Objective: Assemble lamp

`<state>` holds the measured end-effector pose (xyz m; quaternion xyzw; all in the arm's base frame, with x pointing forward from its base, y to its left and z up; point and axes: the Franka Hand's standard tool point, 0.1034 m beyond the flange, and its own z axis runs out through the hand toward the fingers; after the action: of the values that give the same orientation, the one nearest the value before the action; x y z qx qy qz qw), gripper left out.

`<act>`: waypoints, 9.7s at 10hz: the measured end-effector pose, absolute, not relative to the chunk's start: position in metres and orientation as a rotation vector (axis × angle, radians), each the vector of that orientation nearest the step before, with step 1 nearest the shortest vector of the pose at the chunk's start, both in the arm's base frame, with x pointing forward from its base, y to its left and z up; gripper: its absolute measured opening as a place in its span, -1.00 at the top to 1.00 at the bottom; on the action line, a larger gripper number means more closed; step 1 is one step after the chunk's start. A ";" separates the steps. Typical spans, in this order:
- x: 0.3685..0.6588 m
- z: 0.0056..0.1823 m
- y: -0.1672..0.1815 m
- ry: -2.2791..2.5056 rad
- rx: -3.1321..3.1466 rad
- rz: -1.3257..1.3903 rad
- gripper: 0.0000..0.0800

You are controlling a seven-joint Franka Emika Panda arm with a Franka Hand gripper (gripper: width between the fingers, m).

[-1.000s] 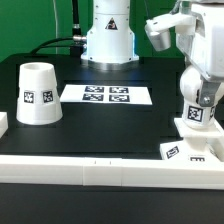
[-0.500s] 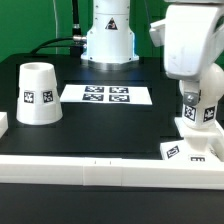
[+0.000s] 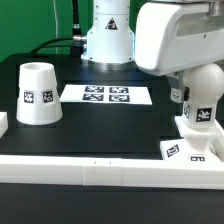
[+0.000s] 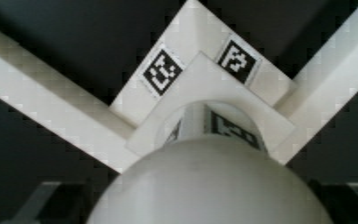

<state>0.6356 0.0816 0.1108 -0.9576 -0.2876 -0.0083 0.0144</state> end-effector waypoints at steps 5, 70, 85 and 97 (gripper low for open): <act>0.633 0.111 0.078 -0.022 -3.077 -0.015 -0.44; 0.632 0.115 0.078 0.782 -2.989 -0.064 -0.45; 0.628 0.118 0.095 0.635 -2.960 -0.023 -0.75; 0.634 0.117 0.090 -1.137 -2.948 -0.154 -0.75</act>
Offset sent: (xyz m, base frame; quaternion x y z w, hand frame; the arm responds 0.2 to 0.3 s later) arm -0.0130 -0.0084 -0.0007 0.0038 -0.0108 0.2703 0.9627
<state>0.6342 0.0903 0.1171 -0.9318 -0.3594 -0.0488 -0.0108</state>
